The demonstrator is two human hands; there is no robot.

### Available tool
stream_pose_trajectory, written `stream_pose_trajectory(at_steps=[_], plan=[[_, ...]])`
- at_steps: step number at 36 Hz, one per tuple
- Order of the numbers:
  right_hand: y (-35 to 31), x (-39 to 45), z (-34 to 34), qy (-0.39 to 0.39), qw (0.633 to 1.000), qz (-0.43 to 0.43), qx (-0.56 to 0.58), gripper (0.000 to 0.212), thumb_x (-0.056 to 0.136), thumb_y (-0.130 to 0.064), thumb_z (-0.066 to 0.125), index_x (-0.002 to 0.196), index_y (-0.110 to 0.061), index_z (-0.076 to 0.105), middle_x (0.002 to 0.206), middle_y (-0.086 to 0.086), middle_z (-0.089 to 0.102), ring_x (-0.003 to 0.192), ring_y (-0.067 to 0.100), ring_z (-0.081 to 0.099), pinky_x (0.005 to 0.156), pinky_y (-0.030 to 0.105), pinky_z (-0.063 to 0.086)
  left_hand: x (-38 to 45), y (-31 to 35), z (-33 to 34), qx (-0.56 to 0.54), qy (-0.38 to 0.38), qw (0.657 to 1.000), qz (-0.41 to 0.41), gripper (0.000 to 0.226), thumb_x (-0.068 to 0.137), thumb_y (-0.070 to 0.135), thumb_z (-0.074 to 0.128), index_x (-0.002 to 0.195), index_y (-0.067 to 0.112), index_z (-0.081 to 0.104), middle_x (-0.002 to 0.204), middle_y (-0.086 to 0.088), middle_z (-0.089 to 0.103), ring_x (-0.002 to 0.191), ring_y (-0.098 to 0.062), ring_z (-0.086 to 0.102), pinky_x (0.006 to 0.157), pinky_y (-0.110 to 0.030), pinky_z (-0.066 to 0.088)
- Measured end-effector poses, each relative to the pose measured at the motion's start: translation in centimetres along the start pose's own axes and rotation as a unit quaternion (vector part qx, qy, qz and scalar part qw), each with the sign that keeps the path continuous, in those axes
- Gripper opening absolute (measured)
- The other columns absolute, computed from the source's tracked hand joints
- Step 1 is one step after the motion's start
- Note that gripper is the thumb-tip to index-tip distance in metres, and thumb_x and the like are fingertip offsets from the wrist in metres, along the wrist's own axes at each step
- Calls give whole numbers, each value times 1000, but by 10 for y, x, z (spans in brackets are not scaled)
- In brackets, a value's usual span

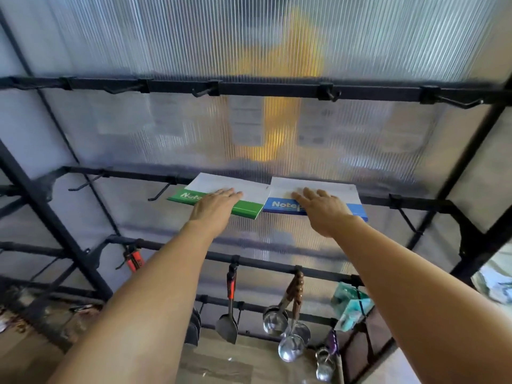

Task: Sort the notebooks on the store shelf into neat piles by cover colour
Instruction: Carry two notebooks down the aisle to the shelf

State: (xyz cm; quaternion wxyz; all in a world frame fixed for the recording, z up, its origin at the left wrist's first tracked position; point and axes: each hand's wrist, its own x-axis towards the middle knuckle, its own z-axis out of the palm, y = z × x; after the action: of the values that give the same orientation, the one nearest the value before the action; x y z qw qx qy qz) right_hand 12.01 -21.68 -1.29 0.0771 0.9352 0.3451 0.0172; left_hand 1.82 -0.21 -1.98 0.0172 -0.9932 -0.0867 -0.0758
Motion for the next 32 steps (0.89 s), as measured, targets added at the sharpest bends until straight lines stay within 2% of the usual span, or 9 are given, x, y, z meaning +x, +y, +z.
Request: stream_pose_trajectory(at_steps=[5, 9, 12, 17, 20, 26, 32], plan=[[6, -9, -4, 44, 999, -14, 13, 54, 99, -16, 44, 147, -24, 21, 144, 8, 37, 126, 28, 41, 106, 43, 36, -15, 5, -12, -25, -18, 999, -42, 80, 84, -19, 30, 150, 28, 27, 157, 1, 25, 140, -24, 31, 107, -40, 33], [10, -17, -5, 58, 998, -25, 19, 56, 99, -17, 44, 148, -24, 19, 139, 9, 41, 124, 29, 44, 107, 43, 35, -35, 18, -23, -22, 27, 997, -73, 75, 84, -15, 34, 144, 30, 39, 145, -4, 46, 122, -31, 49, 93, -40, 44], [11, -23, -8, 61, 998, -29, 16, 60, 98, -15, 47, 149, -24, 17, 143, 10, 38, 126, 30, 43, 108, 44, 34, -49, 22, -27, -7, 37, 993, -116, 74, 86, -14, 35, 145, 32, 37, 139, -8, 51, 116, -32, 53, 90, -39, 45], [-1, -29, -19, 58, 997, -53, 16, 64, 100, -14, 44, 152, -24, 10, 155, 16, 21, 133, 35, 39, 108, 46, 34, -77, 20, -37, 50, 61, 981, -179, 73, 85, -10, 42, 146, 29, 35, 126, -9, 60, 103, -32, 60, 84, -40, 49], [-17, -31, -22, 71, 993, -88, 16, 64, 100, -13, 43, 152, -25, 8, 157, 16, 18, 135, 36, 36, 109, 46, 32, -103, 17, -40, 74, 66, 970, -224, 68, 88, -7, 42, 146, 27, 33, 122, -10, 61, 99, -33, 61, 82, -43, 52], [-69, -38, -31, 133, 970, -204, -14, 66, 96, -6, 41, 151, -21, 8, 152, 14, 25, 134, 34, 32, 113, 45, 26, -171, 14, -47, 96, 41, 941, -322, 63, 91, -6, 35, 148, 23, 33, 115, -18, 61, 102, -37, 60, 83, -45, 47], [-144, -60, -45, 156, 937, -312, -37, 64, 97, -9, 36, 152, -19, 6, 154, 15, 21, 139, 34, 25, 116, 44, 19, -255, 1, -49, 83, -3, 901, -427, 61, 92, -2, 37, 147, 24, 33, 125, -19, 57, 110, -37, 57, 91, -43, 47]])
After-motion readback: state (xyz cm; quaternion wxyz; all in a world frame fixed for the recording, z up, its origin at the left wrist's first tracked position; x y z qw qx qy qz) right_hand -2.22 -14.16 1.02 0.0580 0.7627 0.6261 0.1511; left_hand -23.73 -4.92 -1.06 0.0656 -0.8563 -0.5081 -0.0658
